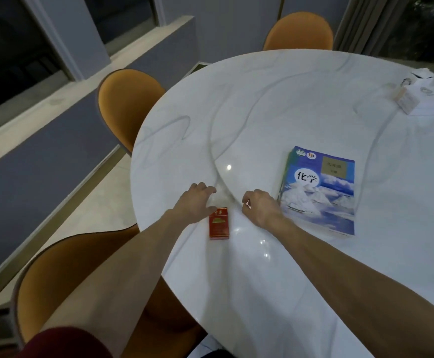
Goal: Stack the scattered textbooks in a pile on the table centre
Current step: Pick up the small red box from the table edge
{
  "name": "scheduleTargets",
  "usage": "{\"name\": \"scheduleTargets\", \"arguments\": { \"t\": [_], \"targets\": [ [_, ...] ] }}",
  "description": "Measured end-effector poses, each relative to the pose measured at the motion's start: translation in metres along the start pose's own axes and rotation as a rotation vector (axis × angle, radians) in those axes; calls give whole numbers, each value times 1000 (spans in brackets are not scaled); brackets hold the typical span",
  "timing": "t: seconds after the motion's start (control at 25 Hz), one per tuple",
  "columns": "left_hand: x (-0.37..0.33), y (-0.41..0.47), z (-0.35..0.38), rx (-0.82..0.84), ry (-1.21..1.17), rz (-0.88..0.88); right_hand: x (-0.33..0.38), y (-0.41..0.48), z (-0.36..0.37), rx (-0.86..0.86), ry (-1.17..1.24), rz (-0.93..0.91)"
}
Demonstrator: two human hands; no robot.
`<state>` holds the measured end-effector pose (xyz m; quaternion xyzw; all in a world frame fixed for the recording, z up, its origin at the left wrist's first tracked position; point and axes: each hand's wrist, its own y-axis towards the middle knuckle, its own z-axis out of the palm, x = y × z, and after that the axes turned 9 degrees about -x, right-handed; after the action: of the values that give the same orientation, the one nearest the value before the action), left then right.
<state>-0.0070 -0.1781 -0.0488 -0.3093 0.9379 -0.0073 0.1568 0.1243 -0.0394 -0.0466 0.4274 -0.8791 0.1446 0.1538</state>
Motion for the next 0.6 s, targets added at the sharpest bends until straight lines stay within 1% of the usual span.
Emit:
{"name": "scheduleTargets", "arguments": {
  "t": [0.08, 0.16, 0.28, 0.48, 0.6],
  "targets": [
    [9, -8, 11, 26, -6, 20, 8, -3, 15, 71, -8, -48],
    [14, -12, 23, 49, -8, 54, 15, -4, 28, 122, -5, -56],
    [20, -12, 45, 77, -23, 92, 20, 1, 50, 148, 61, 68],
    [24, -8, 75, 44, -34, 144, 21, 3, 80, 158, 229, 334],
    [27, -2, 85, 67, -39, 171, 20, 3, 91, 114, 305, 398]
  ]
}}
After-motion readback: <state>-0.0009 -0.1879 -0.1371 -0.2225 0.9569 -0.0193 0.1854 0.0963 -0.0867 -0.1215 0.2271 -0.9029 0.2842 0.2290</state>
